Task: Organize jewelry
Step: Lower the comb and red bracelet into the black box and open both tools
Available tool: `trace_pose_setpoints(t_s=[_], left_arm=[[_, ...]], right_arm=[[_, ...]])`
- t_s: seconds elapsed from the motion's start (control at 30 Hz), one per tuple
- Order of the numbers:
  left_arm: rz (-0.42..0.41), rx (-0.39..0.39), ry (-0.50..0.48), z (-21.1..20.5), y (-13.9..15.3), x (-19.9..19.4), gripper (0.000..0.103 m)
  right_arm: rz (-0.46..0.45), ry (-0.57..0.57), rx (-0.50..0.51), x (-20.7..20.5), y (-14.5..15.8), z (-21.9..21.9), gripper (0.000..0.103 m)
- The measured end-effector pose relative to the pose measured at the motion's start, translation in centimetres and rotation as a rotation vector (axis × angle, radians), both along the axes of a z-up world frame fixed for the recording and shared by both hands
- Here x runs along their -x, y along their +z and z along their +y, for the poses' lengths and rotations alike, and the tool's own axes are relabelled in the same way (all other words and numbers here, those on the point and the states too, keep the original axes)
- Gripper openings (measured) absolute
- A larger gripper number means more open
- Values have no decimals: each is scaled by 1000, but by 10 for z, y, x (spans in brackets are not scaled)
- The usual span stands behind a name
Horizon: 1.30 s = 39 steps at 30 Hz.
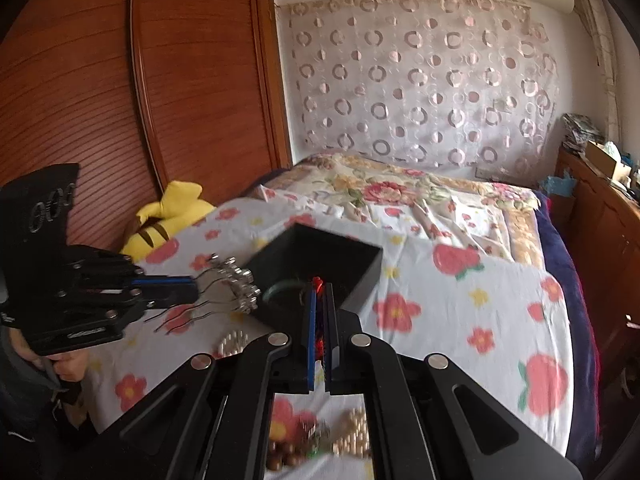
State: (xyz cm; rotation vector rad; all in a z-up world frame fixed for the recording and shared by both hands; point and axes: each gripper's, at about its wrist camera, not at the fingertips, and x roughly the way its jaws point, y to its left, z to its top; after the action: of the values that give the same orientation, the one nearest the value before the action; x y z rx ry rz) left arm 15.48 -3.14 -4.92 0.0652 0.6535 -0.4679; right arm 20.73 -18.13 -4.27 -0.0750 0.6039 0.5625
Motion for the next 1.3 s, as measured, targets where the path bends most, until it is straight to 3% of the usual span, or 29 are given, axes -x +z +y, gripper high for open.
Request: trace_pose_setpoints(t_s=[0.17, 0.4, 0.63, 0.87, 0.9, 0.93, 1.0, 1.3], left_arm=[[3, 6, 20, 6, 5, -45, 1], [54, -8, 24, 6, -13, -104, 1], [99, -13, 17, 8, -31, -130, 1], [118, -19, 17, 10, -38, -140, 1], [118, -19, 15, 10, -38, -140, 1], [118, -20, 14, 8, -37, -141, 1], [114, -23, 12, 7, -36, -141, 1], [99, -27, 9, 4, -32, -139, 1]], right_arm=[[-2, 33, 5, -28, 5, 11, 3], [52, 77, 21, -70, -17, 27, 3], [105, 102, 57, -100, -46, 40, 4], [120, 103, 61, -110, -54, 41, 5], [119, 103, 60, -110, -54, 40, 10], [117, 101, 60, -112, -54, 39, 24], [103, 92, 58, -112, -54, 37, 37], [74, 52, 52, -108, -42, 21, 37]])
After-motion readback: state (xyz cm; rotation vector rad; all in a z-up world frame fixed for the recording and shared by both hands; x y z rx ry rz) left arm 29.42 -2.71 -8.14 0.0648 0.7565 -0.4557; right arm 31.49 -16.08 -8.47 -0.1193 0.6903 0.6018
